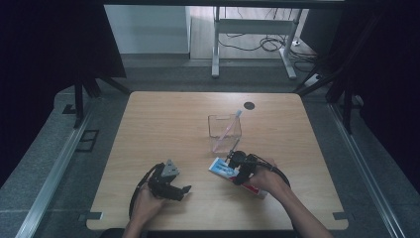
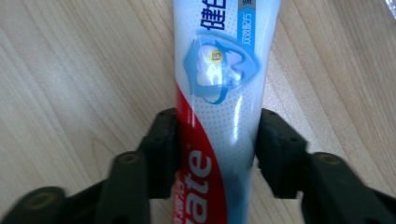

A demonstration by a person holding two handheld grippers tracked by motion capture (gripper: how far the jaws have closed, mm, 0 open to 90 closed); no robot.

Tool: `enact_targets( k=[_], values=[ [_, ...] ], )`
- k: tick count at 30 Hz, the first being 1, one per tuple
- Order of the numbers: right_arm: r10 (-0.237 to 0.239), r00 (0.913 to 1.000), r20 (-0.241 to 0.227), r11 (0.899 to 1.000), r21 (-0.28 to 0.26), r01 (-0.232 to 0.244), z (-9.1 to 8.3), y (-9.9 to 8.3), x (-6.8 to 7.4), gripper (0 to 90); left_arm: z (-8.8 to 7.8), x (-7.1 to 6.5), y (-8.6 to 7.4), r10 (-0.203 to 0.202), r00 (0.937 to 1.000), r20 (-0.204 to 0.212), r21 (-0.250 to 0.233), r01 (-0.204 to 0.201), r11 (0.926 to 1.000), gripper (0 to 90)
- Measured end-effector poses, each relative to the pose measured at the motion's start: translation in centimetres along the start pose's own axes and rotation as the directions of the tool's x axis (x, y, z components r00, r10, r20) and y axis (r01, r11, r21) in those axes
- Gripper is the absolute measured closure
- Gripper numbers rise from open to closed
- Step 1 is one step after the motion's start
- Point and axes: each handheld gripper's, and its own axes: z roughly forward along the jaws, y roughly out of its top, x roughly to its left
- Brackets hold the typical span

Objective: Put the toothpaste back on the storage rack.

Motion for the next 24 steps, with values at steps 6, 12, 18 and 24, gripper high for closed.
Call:
enact_targets(
  k=[6,12,18,24],
  values=[
    [0.019,0.9996,0.019,1.0,-0.012,-0.018,-0.8,-0.2,0.2,68.8,0.0,0.0,0.0,0.003,1.0,-0.001,0.0,-0.003,1.0,13.0],
    [0.029,0.9996,0.005,0.999,-0.042,-0.028,-1.3,-0.8,0.4,70.3,-0.2,0.0,0.1,0.004,1.0,-0.004,-0.009,-0.005,1.0,13.0],
    [0.039,0.9992,0.0,0.994,-0.103,-0.039,-2.9,-1.5,0.5,70.7,-0.1,0.0,0.0,0.0,1.0,-0.001,-0.008,0.0,1.0,12.9],
    [0.056,0.9984,0.0,0.984,-0.17,-0.055,-4.9,-2.1,0.3,71.1,-0.1,0.0,0.1,0.005,1.0,-0.003,-0.011,-0.005,0.9999,12.9]
  ],
)
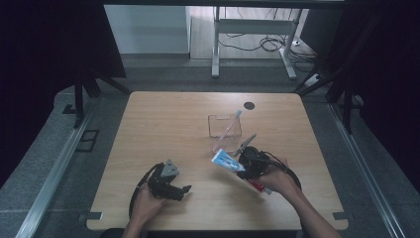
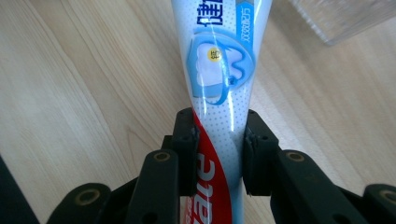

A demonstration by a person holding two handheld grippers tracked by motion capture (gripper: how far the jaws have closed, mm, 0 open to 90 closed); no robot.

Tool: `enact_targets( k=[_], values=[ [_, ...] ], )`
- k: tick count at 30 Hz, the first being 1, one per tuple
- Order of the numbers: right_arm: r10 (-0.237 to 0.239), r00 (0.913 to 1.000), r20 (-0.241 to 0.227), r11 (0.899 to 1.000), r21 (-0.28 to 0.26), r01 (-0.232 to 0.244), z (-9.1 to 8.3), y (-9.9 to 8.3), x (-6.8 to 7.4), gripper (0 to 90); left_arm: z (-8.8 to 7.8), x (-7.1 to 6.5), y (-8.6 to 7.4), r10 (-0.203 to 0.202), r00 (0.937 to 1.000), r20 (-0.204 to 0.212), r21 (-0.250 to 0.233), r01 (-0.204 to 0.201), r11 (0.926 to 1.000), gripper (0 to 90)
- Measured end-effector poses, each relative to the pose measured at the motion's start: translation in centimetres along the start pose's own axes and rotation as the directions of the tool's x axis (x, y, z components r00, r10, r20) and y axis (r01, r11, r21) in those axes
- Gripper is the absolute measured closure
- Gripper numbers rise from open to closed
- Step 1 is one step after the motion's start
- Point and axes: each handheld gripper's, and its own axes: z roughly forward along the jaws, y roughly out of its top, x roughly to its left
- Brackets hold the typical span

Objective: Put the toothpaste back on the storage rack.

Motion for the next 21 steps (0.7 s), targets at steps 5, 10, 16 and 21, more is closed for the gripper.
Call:
enact_targets(
  k=[5,10,16,21],
  values=[
    [0.019,0.9998,0.002,0.998,-0.058,-0.019,-1.4,-0.2,-0.3,71.3,0.0,0.0,0.0,0.0,1.0,0.0,-0.001,0.0,1.0,12.9],
    [0.035,0.9994,0.001,0.994,-0.108,-0.034,-2.6,-0.1,-0.4,71.5,0.0,0.0,0.0,-0.001,1.0,-0.002,-0.003,0.001,1.0,12.9],
    [0.048,0.9988,0.01,0.984,-0.172,-0.046,-4.1,0.3,-0.7,71.5,-0.1,0.0,0.0,-0.002,1.0,0.003,-0.006,0.002,1.0,12.9],
    [0.052,0.9985,0.017,0.975,-0.216,-0.047,-5.0,0.8,-0.9,71.5,-0.1,0.0,0.0,-0.003,0.9999,0.01,-0.012,0.003,0.9999,12.9]
  ],
)
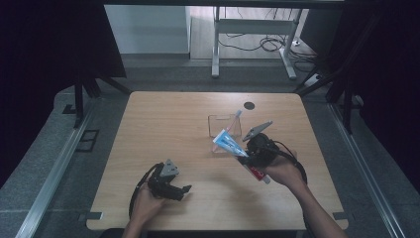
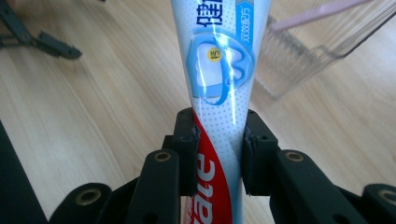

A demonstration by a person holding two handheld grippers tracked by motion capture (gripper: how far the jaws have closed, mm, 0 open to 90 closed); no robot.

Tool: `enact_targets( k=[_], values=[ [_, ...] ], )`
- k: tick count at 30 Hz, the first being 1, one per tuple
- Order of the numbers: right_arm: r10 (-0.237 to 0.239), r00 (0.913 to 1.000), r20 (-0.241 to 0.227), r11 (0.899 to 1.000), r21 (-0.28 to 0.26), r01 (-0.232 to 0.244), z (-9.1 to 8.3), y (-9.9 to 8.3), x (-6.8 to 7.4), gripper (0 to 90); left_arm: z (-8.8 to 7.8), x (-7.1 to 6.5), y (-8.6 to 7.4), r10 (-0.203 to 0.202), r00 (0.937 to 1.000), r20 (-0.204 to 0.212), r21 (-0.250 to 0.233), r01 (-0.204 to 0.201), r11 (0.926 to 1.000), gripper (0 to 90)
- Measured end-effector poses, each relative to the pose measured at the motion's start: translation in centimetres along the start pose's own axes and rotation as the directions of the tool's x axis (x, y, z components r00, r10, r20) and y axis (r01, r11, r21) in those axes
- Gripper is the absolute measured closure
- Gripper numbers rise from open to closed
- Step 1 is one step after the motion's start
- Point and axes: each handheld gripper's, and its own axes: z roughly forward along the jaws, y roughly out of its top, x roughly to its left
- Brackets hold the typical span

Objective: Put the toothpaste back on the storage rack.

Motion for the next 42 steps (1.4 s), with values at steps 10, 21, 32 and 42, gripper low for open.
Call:
enact_targets(
  k=[10,21,32,42],
  values=[
    [0.019,0.9994,0.03,0.997,-0.072,-0.017,-1.1,1.4,-0.8,71.5,-0.1,0.0,0.0,0.005,1.0,0.001,-0.001,-0.005,1.0,12.9],
    [0.049,0.997,0.059,0.988,-0.149,-0.04,-1.3,3.0,-2.0,71.7,0.0,-0.1,0.0,0.0,1.0,0.005,-0.003,0.0,1.0,12.9],
    [0.068,0.9946,0.078,0.977,-0.207,-0.051,-0.5,4.6,-2.9,71.7,0.1,-0.2,0.1,0.007,0.9999,0.008,-0.008,-0.007,0.9999,12.8],
    [0.093,0.9936,0.065,0.962,-0.264,-0.073,0.1,5.7,-3.8,71.8,0.1,-0.4,0.2,0.015,0.9999,0.006,-0.013,-0.015,0.9998,12.8]
  ],
)
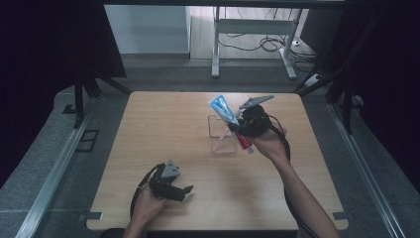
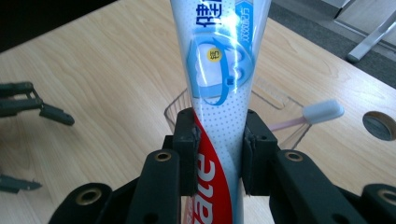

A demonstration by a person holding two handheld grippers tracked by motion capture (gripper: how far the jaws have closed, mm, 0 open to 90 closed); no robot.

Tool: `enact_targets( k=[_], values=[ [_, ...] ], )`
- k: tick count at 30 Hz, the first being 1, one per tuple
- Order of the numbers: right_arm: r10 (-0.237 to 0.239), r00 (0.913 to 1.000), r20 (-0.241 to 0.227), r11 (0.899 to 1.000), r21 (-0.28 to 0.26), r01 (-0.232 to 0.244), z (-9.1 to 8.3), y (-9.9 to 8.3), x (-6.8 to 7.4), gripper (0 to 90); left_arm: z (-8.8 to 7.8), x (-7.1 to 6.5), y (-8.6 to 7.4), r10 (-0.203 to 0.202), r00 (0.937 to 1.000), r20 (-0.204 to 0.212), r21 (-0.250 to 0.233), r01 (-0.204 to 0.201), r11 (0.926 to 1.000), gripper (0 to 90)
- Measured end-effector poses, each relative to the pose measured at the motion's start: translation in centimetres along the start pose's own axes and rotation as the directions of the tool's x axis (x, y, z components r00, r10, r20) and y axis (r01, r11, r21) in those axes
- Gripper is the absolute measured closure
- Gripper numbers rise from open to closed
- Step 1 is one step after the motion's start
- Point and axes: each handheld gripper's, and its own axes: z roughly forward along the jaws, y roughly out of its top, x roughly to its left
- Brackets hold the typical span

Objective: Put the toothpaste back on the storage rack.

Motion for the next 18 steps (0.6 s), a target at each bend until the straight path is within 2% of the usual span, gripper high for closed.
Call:
enact_targets(
  k=[18],
  values=[
    [0.025,0.9996,0.014,0.996,-0.089,-0.023,1.5,2.0,-0.9,71.8,0.0,0.1,-0.1,-0.006,1.0,0.004,-0.005,0.006,1.0,12.8]
  ],
)
